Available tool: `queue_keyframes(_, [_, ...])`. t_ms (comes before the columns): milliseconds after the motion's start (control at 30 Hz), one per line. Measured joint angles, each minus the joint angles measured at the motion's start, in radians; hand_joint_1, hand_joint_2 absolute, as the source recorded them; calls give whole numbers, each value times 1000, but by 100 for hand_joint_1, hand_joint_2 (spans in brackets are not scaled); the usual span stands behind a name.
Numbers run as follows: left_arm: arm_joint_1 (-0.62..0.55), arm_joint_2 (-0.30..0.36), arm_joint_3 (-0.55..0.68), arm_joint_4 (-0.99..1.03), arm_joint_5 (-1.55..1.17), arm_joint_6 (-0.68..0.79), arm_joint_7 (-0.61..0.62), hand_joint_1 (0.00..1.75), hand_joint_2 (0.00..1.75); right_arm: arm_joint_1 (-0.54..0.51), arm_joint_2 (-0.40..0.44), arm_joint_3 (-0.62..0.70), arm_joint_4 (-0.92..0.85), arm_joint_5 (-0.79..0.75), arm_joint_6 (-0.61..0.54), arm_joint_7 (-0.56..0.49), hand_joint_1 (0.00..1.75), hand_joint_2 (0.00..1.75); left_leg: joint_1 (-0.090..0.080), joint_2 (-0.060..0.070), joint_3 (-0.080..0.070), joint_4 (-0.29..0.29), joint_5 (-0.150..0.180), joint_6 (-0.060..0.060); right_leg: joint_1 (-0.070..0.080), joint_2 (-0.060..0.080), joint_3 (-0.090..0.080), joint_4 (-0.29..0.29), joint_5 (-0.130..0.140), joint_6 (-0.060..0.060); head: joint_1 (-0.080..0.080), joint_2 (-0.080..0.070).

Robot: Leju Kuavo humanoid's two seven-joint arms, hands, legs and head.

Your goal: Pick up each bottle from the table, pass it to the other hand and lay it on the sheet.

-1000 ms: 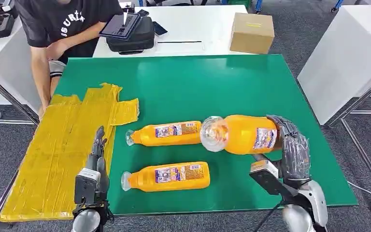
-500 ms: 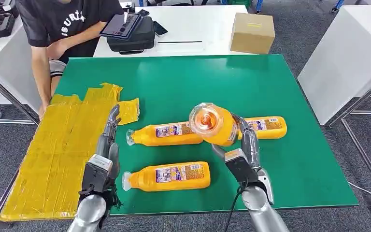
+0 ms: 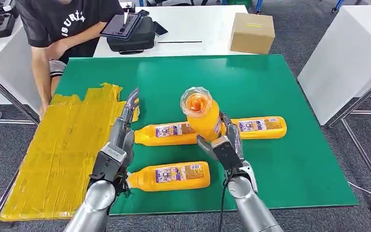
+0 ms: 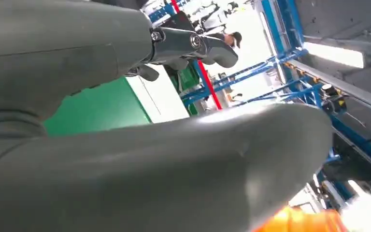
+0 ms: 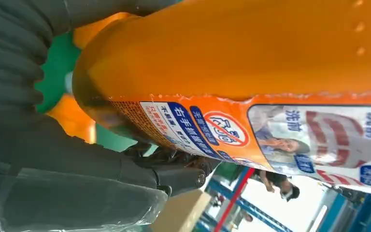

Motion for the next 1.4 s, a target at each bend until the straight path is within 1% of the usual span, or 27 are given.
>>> queue_keyframes(267, [-38, 5, -33, 20, 13, 0, 22, 0, 0, -78, 28, 26, 86, -54, 8, 0, 175, 175, 0, 0, 0, 0, 0, 0, 0, 0, 0, 0, 0, 0, 0, 0])
queue_keyframes(567, [-52, 5, -45, 33, 10, 11, 41, 0, 0, -132, 56, 65, 143, -104, 78, 18, 175, 175, 0, 0, 0, 0, 0, 0, 0, 0, 0, 0, 0, 0, 0, 0])
queue_keyframes(600, [-55, 5, -45, 35, 10, 11, 43, 0, 175, -137, 60, 69, 148, -104, 83, 21, 175, 175, 0, 0, 0, 0, 0, 0, 0, 0, 0, 0, 0, 0, 0, 0])
queue_keyframes(967, [-91, 5, -44, 51, 13, 11, 80, 0, 175, -190, 92, 106, 205, -104, 121, 41, 175, 175, 0, 0, 0, 0, 0, 0, 0, 0, 0, 0, 0, 0, 0, 0])
queue_keyframes(1400, [-98, 5, -38, 55, 19, 12, 82, 0, 175, -202, 104, 138, 249, -85, 129, 44, 175, 175, 0, 0, -1, 0, 0, 0, 0, 0, -1, 0, 0, 0, 0, 0])
